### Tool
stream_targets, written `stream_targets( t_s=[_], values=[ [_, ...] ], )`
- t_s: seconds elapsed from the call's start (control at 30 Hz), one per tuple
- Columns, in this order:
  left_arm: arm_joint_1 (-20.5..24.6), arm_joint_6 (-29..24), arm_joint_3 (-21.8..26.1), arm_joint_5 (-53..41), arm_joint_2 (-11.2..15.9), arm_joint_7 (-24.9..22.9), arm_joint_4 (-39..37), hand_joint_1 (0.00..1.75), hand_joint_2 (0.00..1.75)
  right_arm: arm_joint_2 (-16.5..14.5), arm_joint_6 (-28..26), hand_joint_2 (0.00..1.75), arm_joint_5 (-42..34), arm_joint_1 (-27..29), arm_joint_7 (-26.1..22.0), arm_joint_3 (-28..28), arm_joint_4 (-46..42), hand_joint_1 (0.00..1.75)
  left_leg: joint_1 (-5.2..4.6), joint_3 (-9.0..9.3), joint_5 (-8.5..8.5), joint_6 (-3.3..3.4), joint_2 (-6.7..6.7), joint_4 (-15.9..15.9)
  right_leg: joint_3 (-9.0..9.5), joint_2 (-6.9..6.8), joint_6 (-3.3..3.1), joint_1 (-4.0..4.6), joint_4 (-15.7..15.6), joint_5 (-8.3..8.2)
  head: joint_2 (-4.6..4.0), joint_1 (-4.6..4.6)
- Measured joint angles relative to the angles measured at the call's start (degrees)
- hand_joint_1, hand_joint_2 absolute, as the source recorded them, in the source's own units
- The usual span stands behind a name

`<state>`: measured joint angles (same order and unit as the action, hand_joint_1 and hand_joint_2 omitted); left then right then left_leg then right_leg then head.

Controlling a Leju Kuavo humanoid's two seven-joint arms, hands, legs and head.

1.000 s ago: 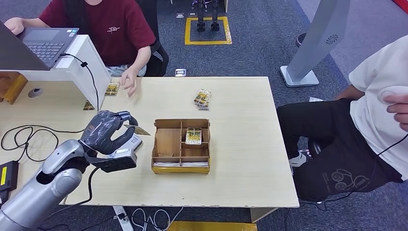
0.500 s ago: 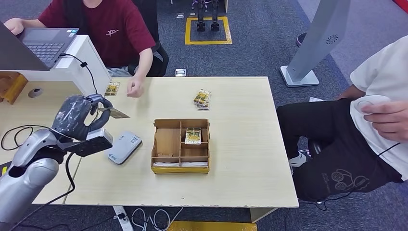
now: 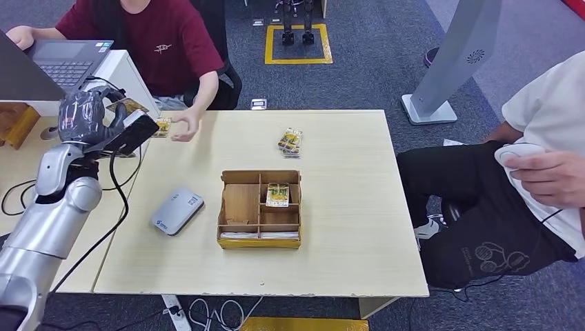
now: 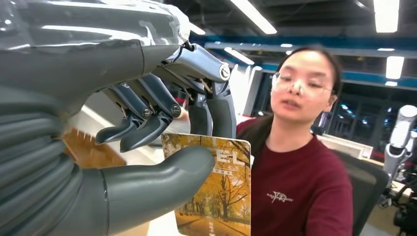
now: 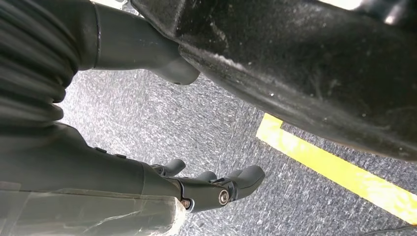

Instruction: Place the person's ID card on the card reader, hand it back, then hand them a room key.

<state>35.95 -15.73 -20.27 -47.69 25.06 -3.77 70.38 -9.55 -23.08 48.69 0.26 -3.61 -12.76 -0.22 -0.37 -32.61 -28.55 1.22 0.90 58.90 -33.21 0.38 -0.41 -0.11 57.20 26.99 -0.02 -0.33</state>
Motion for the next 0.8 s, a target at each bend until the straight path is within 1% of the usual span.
stream_targets(
  t_s=[0.13, 0.27, 0.67, 0.8],
  values=[
    [1.1, -0.5, 0.0, -0.1, -2.2, 0.0, -4.1, 1.75, 1.75, 0.0, 0.0, 1.75, -0.2, 0.0, 0.0, 0.6, 0.0, 0.00, 0.00, -0.01, -0.01, 0.00, 0.01, 0.0, -0.03, 0.01, 0.00, 0.00, 0.0, 0.01, 0.00, -0.01],
    [1.2, -0.7, 0.0, -0.1, -3.7, 0.1, -6.3, 1.75, 1.75, 0.0, 0.0, 1.75, -0.2, 0.0, 0.0, 0.9, 0.0, 0.00, 0.00, -0.01, -0.01, 0.00, 0.01, 0.0, -0.05, 0.01, -0.01, 0.00, 0.0, 0.03, 0.00, -0.01],
    [1.2, 0.0, 0.0, 0.1, -5.8, 0.1, -8.6, 1.74, 1.75, 0.0, 0.0, 1.75, -0.4, 0.0, 0.3, 1.8, 0.0, 0.00, 0.01, -0.02, -0.01, 0.00, 0.03, 0.0, -0.05, 0.04, -0.01, 0.01, 0.0, 0.03, 0.00, -0.01],
    [1.2, 0.0, 0.0, 0.2, -6.1, 0.1, -9.0, 0.03, 1.75, 0.0, 0.0, 1.75, -0.5, 0.0, 0.3, 2.0, 0.0, 0.00, 0.01, -0.03, -0.01, 0.00, 0.03, 0.0, -0.05, 0.05, -0.01, 0.01, 0.0, 0.03, 0.00, -0.01]
  ],
)
